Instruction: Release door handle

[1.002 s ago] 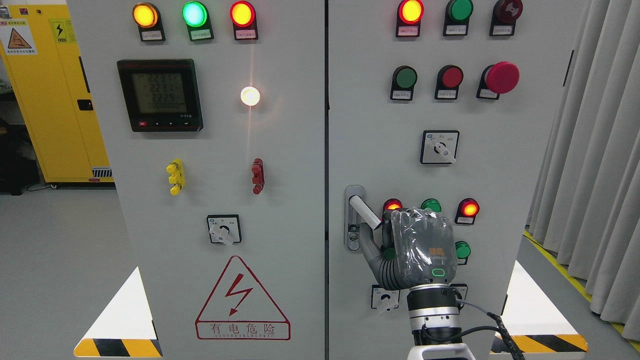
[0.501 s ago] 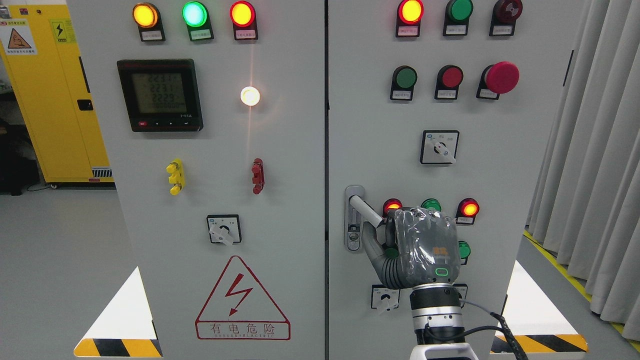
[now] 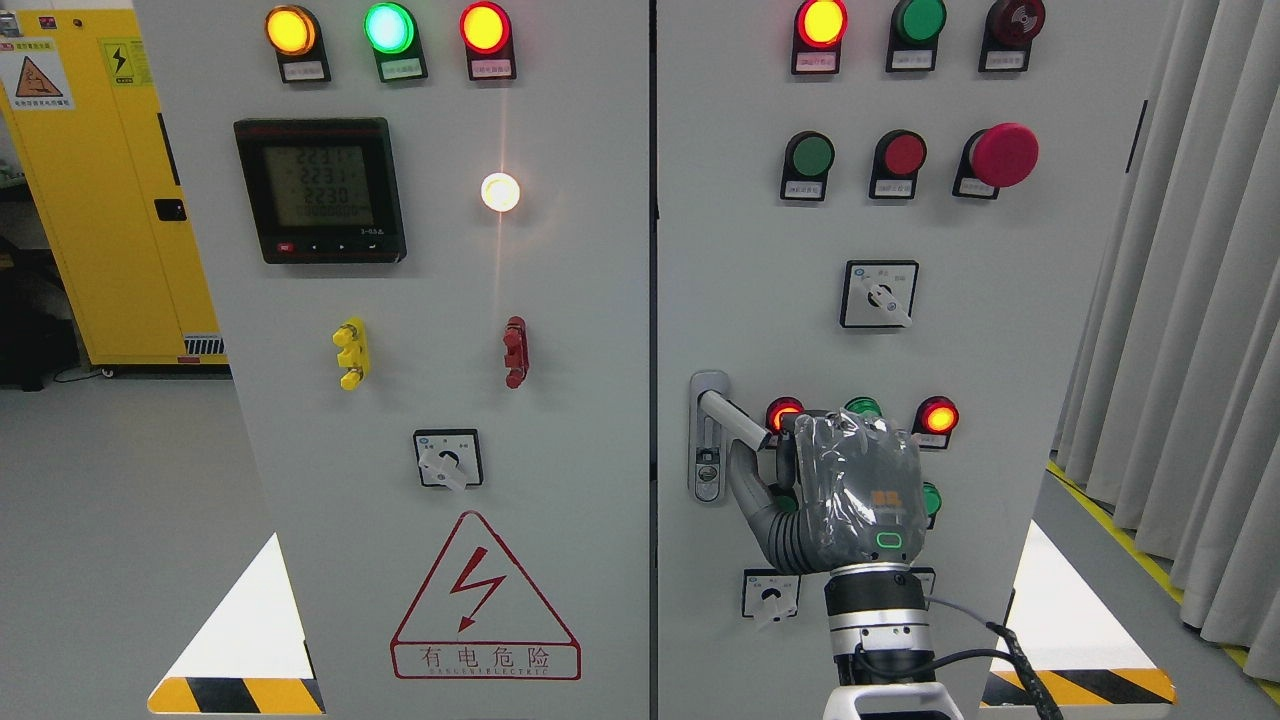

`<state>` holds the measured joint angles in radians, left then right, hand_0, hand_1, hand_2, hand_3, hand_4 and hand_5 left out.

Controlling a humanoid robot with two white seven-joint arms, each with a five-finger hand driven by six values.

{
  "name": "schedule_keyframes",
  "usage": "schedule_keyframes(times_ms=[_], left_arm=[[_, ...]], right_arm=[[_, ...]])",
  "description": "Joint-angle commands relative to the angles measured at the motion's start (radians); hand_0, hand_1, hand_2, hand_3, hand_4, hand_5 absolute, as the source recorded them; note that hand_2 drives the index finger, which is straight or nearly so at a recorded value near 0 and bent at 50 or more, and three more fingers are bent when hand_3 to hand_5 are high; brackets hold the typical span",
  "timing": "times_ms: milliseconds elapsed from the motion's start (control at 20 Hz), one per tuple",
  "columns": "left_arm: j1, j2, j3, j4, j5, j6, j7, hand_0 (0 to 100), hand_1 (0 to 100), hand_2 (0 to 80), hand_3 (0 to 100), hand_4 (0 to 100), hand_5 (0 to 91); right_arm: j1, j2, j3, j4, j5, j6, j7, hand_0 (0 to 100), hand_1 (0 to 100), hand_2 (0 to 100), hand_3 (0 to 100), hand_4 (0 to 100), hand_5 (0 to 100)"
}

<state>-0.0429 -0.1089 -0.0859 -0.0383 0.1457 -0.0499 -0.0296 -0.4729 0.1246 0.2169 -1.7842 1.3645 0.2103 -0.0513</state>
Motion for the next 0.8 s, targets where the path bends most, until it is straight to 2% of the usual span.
schedule_keyframes(times_ms=[0, 752], left_arm=[[0.000, 0.000, 0.000, 0.000, 0.000, -0.001, 0.000, 12, 56, 0.0, 0, 0, 0.0], [0.000, 0.000, 0.000, 0.000, 0.000, -0.001, 0.000, 12, 56, 0.0, 0, 0, 0.0]], right_arm=[[-0.001, 0.000, -0.010, -0.009, -0.001, -0.002, 0.001, 58, 49, 91, 100, 100, 100], [-0.006, -0.002, -0.010, -0.017, -0.001, -0.005, 0.004, 58, 48, 91, 100, 100, 100]])
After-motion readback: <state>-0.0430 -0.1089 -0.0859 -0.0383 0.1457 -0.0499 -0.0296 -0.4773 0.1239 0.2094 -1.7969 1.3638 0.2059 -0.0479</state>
